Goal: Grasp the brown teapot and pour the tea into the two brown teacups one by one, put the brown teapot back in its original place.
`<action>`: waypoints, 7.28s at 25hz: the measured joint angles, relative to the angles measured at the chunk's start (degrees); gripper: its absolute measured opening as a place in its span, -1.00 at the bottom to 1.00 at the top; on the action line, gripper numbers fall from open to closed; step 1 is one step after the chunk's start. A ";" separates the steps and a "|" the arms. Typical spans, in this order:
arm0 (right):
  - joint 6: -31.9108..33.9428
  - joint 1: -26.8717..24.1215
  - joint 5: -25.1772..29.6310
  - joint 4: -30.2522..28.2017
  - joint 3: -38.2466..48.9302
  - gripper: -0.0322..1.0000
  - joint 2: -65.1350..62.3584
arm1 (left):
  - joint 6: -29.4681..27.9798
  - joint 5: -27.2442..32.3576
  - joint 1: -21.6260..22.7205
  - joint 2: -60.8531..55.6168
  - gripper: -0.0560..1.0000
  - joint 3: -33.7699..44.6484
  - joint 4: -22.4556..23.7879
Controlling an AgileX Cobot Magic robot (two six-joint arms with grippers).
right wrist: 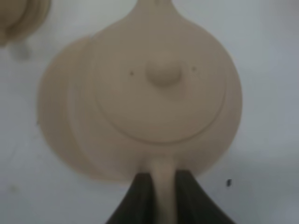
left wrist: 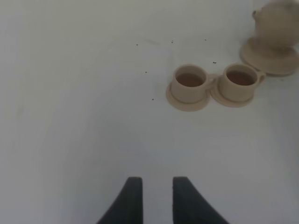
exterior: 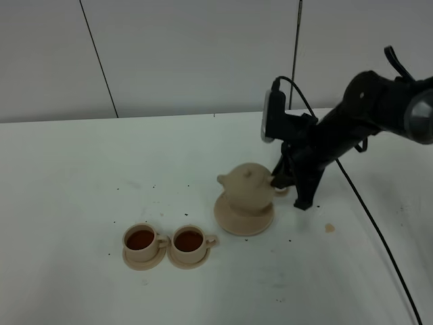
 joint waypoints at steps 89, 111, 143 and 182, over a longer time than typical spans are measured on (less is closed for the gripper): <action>-5.51 3.37 -10.83 5.86 9.10 -0.57 -2.11 | 0.00 0.00 0.00 0.00 -0.46 0.00 0.10; -5.51 3.37 -11.48 6.08 9.10 -0.33 -4.02 | 0.00 0.00 0.00 0.00 -0.46 0.00 0.10; 42.49 -1.35 -16.93 -19.26 22.47 -0.34 -44.00 | 0.00 0.00 0.00 0.00 -0.46 0.00 0.10; 69.75 -22.30 4.38 -19.91 56.81 -0.41 -100.07 | 0.00 0.00 0.00 0.00 -0.46 0.00 0.10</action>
